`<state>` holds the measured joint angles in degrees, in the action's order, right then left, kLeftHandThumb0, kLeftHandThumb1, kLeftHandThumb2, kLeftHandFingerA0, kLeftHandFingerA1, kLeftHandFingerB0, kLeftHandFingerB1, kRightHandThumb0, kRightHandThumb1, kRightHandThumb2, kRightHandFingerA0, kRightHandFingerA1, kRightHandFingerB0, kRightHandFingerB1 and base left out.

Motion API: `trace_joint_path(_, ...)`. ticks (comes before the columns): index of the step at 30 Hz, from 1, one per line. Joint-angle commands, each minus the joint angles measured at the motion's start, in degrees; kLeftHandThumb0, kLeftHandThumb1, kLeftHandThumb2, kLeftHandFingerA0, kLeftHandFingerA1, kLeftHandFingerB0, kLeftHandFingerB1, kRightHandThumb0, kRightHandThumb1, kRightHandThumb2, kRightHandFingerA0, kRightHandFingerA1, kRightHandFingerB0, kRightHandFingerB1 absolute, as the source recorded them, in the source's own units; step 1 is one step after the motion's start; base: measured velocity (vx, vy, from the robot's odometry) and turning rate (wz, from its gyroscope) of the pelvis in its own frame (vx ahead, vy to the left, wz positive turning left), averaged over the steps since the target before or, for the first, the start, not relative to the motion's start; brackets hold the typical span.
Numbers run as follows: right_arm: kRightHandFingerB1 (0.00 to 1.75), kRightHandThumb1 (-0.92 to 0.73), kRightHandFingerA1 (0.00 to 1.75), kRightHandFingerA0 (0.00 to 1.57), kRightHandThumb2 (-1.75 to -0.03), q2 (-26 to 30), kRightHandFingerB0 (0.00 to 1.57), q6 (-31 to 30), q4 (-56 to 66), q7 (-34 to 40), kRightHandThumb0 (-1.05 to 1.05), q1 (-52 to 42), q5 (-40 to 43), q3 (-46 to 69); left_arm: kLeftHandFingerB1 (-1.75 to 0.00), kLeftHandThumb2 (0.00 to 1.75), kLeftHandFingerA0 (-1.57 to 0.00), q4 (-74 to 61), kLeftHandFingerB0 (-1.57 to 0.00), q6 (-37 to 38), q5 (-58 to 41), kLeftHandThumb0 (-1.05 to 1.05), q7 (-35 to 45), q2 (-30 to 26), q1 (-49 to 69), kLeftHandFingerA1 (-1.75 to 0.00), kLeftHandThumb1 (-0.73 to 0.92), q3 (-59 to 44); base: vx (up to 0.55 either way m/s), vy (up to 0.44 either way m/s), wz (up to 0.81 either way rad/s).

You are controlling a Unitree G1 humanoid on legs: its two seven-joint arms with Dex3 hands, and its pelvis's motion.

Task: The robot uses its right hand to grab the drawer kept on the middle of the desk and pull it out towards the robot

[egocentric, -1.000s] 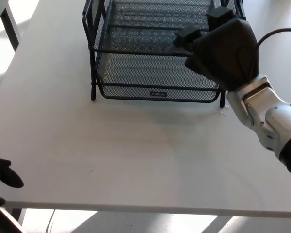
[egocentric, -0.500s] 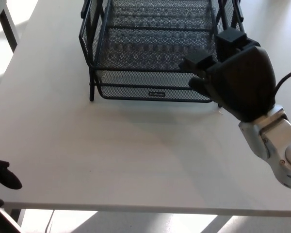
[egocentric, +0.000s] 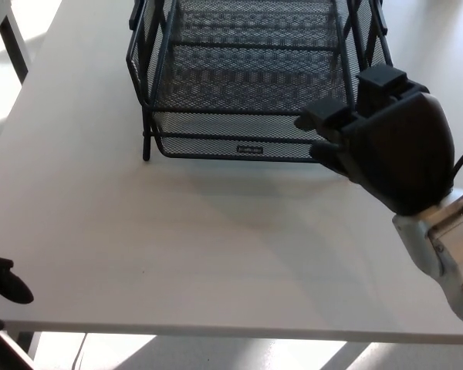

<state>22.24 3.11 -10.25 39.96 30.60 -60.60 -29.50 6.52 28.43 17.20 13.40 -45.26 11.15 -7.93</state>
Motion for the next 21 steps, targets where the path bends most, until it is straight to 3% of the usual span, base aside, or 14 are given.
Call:
trace_joint_path(1,0.59,-0.49,1.47,0.93,-0.55,-0.5,0.98,0.04,0.85,-1.46,-0.42,-1.32,-0.29,1.04,-0.61,0.56,-0.84,0.91,-0.82,1.3,0.58,-0.3,0.01,-0.54,-0.1,-0.91,0.54,-0.37,0.0,0.0,0.0)
trace_joint_path(5,0.6,-0.48,1.46,0.93,-0.55,-0.99,0.98,0.29,0.73,-0.52,-0.43,-1.76,-0.59,1.28,-0.62,0.56,-0.83,1.17,-0.82,2.18,0.66,-0.32,0.05,-0.7,0.33,-0.92,0.55,-0.34,0.0,0.0,0.0)
trace_joint_path(7,0.49,-0.59,1.12,0.86,-0.61,-0.85,0.83,-0.15,1.68,-2.47,-0.42,-1.62,-0.2,1.94,-0.6,0.56,-0.82,0.8,-0.81,1.7,0.62,-0.31,0.25,-0.72,0.54,-0.9,0.55,-0.45,0.0,0.0,0.0)
trace_joint_path(11,0.35,-0.65,0.6,0.44,-0.59,-0.43,0.29,-2.62,6.92,-11.12,-0.53,-2.82,0.86,3.62,-0.59,0.56,-0.81,-0.07,-0.8,0.69,0.86,-0.29,0.51,-0.83,1.12,-0.88,0.56,-0.68,0.0,0.0,0.0)
trace_joint_path(13,0.32,-0.65,0.54,0.36,-0.59,-0.25,0.21,-4.04,8.86,-13.73,-0.57,-3.23,0.28,4.2,-0.58,0.56,-0.81,-0.13,-0.81,0.6,0.91,-0.29,0.42,-0.77,1.16,-0.87,0.56,-0.73,0.0,0.0,0.0)
trace_joint_path(14,0.44,-0.49,0.57,0.23,-0.85,-0.19,0.1,-4.68,9.96,-14.73,-0.63,-3.53,-0.17,4.6,-0.58,0.56,-0.82,0.31,-0.81,1.18,0.79,-0.29,0.25,-0.7,1.19,-0.87,0.55,-0.68,0.0,0.0,0.0)
trace_joint_path(15,0.43,-0.48,0.55,0.16,-0.85,-0.18,0.04,-5.41,11.11,-15.33,-0.65,-3.76,-0.69,5.1,-0.6,0.56,-0.82,0.05,-0.8,1.11,0.52,-0.31,0.35,-0.64,1.31,-0.9,0.55,-0.79,0.0,0.0,0.0)
trace_joint_path(16,0.51,-0.4,0.53,0.01,-0.98,0.05,0.0,-5.76,12.1,-14.37,-0.39,-4.03,-1.38,5.89,-0.59,0.57,-0.82,-0.32,-0.81,0.69,0.57,-0.3,0.43,-0.61,1.71,-0.9,0.55,-0.9,0.0,0.0,0.0)
trace_joint_path(17,0.37,-0.43,0.5,0.0,-0.86,0.61,0.04,-5.18,12.74,-13.96,-0.68,-4.15,-1.23,6.69,-0.59,0.57,-0.83,-0.3,-0.81,0.71,0.64,-0.3,0.48,-0.69,1.75,-0.9,0.55,-0.88,0.0,0.0,0.0)
trace_joint_path(18,0.3,-0.62,0.4,0.02,-0.6,0.73,0.04,-5.23,13.58,-14.57,-0.66,-4.41,-1.09,7.2,-0.58,0.56,-0.81,-0.29,-0.8,0.75,0.73,-0.29,0.5,-0.77,1.76,-0.88,0.55,-0.86,0.0,0.0,0.0)
trace_joint_path(19,0.32,-0.45,0.37,0.01,-0.88,1.22,0.0,-5.2,15.09,-15.23,-0.68,-4.81,-1.15,8.27,-0.57,0.57,-0.82,-0.14,-0.81,0.81,0.92,-0.29,0.45,-0.83,1.83,-0.87,0.55,-0.85,0.0,0.0,0.0)
trace_joint_path(21,0.3,-0.47,0.28,0.01,-0.88,1.68,0.05,-5.62,18.16,-16.84,-0.76,-5.87,-0.88,10.17,-0.57,0.56,-0.82,-0.02,-0.81,0.51,0.75,-0.29,0.57,-0.74,2.0,-0.87,0.55,-0.94,0.0,0.0,0.0)
